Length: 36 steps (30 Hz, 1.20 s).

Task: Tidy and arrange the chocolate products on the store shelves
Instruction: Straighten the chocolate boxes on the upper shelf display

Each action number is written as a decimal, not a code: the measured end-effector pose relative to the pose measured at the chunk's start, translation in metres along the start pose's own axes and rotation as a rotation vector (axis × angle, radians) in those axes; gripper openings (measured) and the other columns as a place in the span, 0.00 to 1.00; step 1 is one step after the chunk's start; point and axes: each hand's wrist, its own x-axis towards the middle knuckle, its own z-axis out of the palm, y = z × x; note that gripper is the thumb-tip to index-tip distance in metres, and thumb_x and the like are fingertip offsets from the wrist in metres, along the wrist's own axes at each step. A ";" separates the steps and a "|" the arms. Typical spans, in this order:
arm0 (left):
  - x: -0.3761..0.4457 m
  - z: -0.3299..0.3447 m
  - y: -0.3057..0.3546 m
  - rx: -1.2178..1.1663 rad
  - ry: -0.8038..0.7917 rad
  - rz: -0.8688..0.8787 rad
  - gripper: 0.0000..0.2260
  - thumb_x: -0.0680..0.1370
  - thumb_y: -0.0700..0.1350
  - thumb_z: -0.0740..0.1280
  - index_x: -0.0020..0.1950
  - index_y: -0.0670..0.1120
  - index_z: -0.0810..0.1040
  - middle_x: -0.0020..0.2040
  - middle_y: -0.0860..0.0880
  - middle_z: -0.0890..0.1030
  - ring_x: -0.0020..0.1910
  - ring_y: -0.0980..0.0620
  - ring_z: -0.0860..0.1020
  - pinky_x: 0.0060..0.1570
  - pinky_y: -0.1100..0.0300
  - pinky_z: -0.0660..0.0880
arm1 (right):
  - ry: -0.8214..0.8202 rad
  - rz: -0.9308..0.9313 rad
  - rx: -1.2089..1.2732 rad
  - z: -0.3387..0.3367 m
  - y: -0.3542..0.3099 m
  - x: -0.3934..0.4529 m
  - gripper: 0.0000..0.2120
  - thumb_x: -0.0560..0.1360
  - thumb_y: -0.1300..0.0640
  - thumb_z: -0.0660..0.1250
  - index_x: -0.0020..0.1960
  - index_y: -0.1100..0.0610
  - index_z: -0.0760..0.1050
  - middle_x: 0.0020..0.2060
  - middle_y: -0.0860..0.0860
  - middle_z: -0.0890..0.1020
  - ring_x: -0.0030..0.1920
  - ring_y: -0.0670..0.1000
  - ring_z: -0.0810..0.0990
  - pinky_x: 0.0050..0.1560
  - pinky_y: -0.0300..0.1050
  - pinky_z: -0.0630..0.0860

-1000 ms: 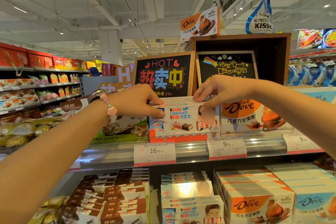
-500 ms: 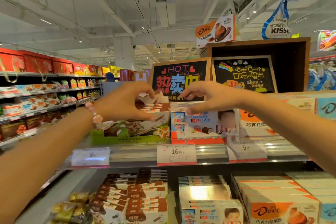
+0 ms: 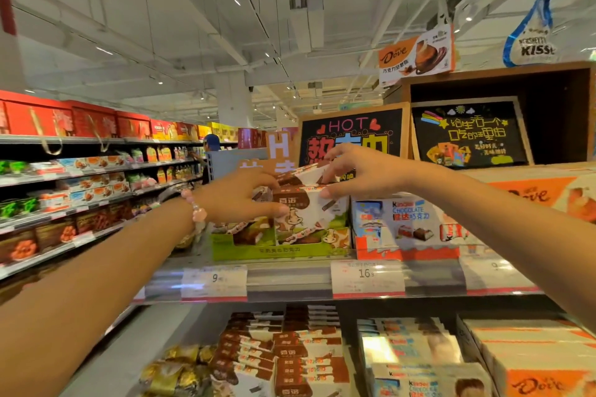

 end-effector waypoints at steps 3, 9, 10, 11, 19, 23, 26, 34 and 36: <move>0.007 0.000 -0.004 -0.073 -0.029 -0.024 0.20 0.75 0.58 0.65 0.64 0.51 0.72 0.67 0.54 0.67 0.60 0.56 0.67 0.54 0.64 0.61 | -0.010 0.035 0.017 -0.001 -0.004 0.004 0.17 0.73 0.46 0.68 0.55 0.55 0.81 0.68 0.52 0.67 0.55 0.44 0.68 0.55 0.40 0.65; 0.014 0.007 -0.013 -0.209 0.009 -0.014 0.18 0.70 0.56 0.71 0.56 0.49 0.77 0.58 0.55 0.72 0.56 0.56 0.70 0.49 0.66 0.66 | -0.033 0.115 0.123 -0.005 -0.012 0.004 0.17 0.70 0.47 0.72 0.53 0.57 0.80 0.64 0.52 0.69 0.55 0.47 0.73 0.55 0.42 0.70; 0.014 0.009 -0.014 -0.224 0.032 -0.015 0.18 0.70 0.56 0.71 0.55 0.49 0.76 0.58 0.55 0.72 0.55 0.57 0.70 0.46 0.69 0.66 | -0.039 0.118 0.121 -0.005 -0.013 0.004 0.17 0.70 0.47 0.72 0.54 0.56 0.79 0.64 0.53 0.69 0.58 0.50 0.73 0.57 0.44 0.70; 0.014 0.010 -0.015 -0.245 0.055 -0.014 0.20 0.69 0.55 0.73 0.56 0.48 0.74 0.59 0.55 0.72 0.55 0.57 0.70 0.46 0.71 0.65 | -0.044 0.122 0.112 -0.005 -0.013 0.004 0.18 0.69 0.47 0.73 0.54 0.56 0.79 0.64 0.53 0.69 0.60 0.52 0.72 0.59 0.47 0.70; 0.010 -0.011 -0.040 -0.154 -0.053 -0.156 0.52 0.53 0.66 0.73 0.73 0.51 0.59 0.70 0.52 0.66 0.64 0.52 0.69 0.58 0.62 0.68 | -0.054 0.072 0.050 -0.005 -0.006 0.011 0.20 0.66 0.46 0.75 0.51 0.56 0.77 0.58 0.51 0.73 0.59 0.51 0.73 0.62 0.52 0.73; 0.008 -0.004 -0.057 -0.013 -0.100 -0.183 0.60 0.46 0.81 0.62 0.73 0.53 0.63 0.63 0.55 0.72 0.56 0.55 0.71 0.57 0.60 0.69 | -0.085 0.056 0.056 -0.009 -0.003 0.011 0.20 0.67 0.45 0.74 0.50 0.56 0.76 0.56 0.50 0.73 0.56 0.49 0.74 0.61 0.52 0.73; 0.005 0.004 -0.063 -0.026 0.004 -0.162 0.54 0.53 0.82 0.56 0.73 0.55 0.63 0.66 0.56 0.72 0.57 0.56 0.71 0.57 0.61 0.68 | -0.002 0.038 0.043 -0.005 -0.003 0.015 0.22 0.66 0.41 0.72 0.45 0.59 0.76 0.49 0.55 0.78 0.50 0.54 0.77 0.54 0.55 0.76; 0.003 0.018 -0.057 -0.087 0.179 -0.123 0.28 0.71 0.57 0.70 0.69 0.52 0.70 0.61 0.51 0.77 0.58 0.52 0.76 0.58 0.57 0.73 | -0.022 0.009 0.010 0.016 -0.008 0.010 0.22 0.68 0.40 0.71 0.55 0.52 0.71 0.66 0.51 0.65 0.62 0.51 0.69 0.59 0.44 0.69; 0.005 0.017 -0.052 -0.076 0.189 -0.105 0.25 0.72 0.54 0.71 0.67 0.53 0.72 0.57 0.52 0.79 0.54 0.52 0.77 0.53 0.58 0.75 | -0.030 0.008 -0.042 0.019 -0.010 0.013 0.24 0.69 0.39 0.69 0.60 0.49 0.69 0.73 0.50 0.57 0.71 0.53 0.60 0.67 0.48 0.63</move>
